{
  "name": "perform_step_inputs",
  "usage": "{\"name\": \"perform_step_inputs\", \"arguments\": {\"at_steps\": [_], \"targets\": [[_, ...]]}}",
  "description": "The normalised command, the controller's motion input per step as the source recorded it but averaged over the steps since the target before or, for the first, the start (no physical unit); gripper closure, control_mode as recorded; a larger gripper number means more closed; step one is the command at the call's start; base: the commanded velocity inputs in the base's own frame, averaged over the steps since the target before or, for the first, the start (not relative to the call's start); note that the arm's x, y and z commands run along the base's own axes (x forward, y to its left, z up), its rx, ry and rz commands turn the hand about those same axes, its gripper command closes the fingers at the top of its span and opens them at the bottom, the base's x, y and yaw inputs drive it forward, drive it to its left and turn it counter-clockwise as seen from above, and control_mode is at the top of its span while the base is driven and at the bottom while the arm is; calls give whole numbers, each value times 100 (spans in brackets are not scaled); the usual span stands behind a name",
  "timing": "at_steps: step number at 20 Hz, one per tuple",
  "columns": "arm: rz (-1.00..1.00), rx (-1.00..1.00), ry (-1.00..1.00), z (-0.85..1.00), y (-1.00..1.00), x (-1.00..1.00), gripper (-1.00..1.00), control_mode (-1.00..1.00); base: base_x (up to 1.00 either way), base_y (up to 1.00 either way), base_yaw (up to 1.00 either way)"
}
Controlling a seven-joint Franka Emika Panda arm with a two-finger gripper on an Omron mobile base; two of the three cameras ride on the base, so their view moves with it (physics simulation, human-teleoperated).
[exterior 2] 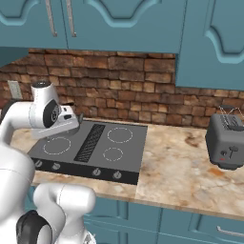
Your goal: The kettle is done boiling. Turn off the stove, then wait for 300 timesteps before moving the kettle to the dining table.
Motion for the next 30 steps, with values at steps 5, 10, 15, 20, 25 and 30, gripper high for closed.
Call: {"name": "perform_step_inputs", "arguments": {"at_steps": [5,10,15,20,25,30], "targets": [[1,0,0,-24,24,0,-100,-100,0,0,0],[0,0,0,-23,23,0,-100,-100,0,0,0],[1,0,0,-20,19,-1,-100,-100,0,0,0],[3,0,0,-20,14,-2,-100,-100,0,0,0],[4,0,0,-18,15,-2,-100,-100,0,0,0],[4,0,0,-9,2,1,-100,-100,0,0,0]]}}
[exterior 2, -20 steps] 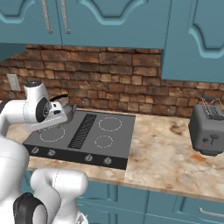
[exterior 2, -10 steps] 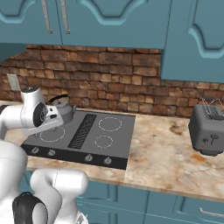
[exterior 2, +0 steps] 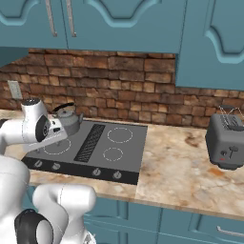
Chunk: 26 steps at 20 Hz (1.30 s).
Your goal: The kettle is done boiling. Turn off the stove, then wait for 300 timesteps before moving the kettle to the dining table.
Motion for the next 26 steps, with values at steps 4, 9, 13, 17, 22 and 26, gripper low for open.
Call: {"name": "perform_step_inputs", "arguments": {"at_steps": [4,9,13,17,22,26], "targets": [[4,0,0,-14,2,0,-100,-100,0,0,0],[6,0,0,-23,5,2,-100,-100,0,0,0],[3,0,0,-23,10,9,-100,-100,0,0,0],[2,-1,0,-22,8,12,-100,-100,0,0,0],[0,-1,0,-17,2,11,-100,-100,0,0,0],[0,-1,0,-15,0,8,-100,-100,0,0,0]]}}
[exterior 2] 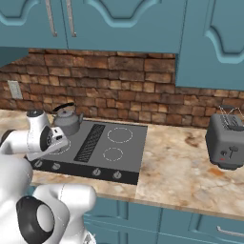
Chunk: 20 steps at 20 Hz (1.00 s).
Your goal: The kettle is done boiling. Turn off the stove, then wait for 300 timesteps before moving the kettle to the dining table.
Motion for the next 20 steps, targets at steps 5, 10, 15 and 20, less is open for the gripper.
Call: {"name": "perform_step_inputs", "arguments": {"at_steps": [5,10,15,20], "targets": [[0,-1,0,-21,0,3,-100,-100,0,0,0],[0,0,0,-22,0,2,-100,-100,0,0,0],[0,-1,0,-25,1,4,-100,-100,0,0,0],[0,0,0,-16,0,13,-100,-100,0,0,0]]}}
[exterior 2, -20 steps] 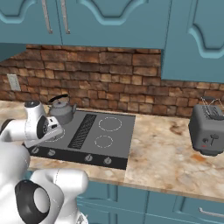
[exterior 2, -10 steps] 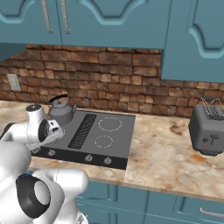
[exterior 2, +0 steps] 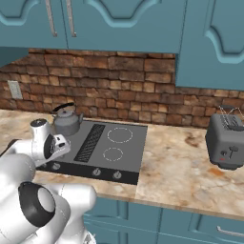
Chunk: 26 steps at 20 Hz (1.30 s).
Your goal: The kettle is done boiling. Turn off the stove, then wait for 300 timesteps before moving the kettle to the dining table.
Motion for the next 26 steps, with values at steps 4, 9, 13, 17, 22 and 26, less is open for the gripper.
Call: {"name": "perform_step_inputs", "arguments": {"at_steps": [4,9,13,17,22,26], "targets": [[0,0,0,-11,0,20,-100,-100,0,0,0],[0,0,0,-15,5,9,-100,-100,0,0,0],[0,0,0,-18,8,0,-100,-100,0,0,0],[0,0,0,-13,1,0,-100,-100,0,0,0],[0,0,0,-14,0,0,-100,-100,0,0,0],[0,0,0,-16,0,0,-100,-100,0,0,0]]}}
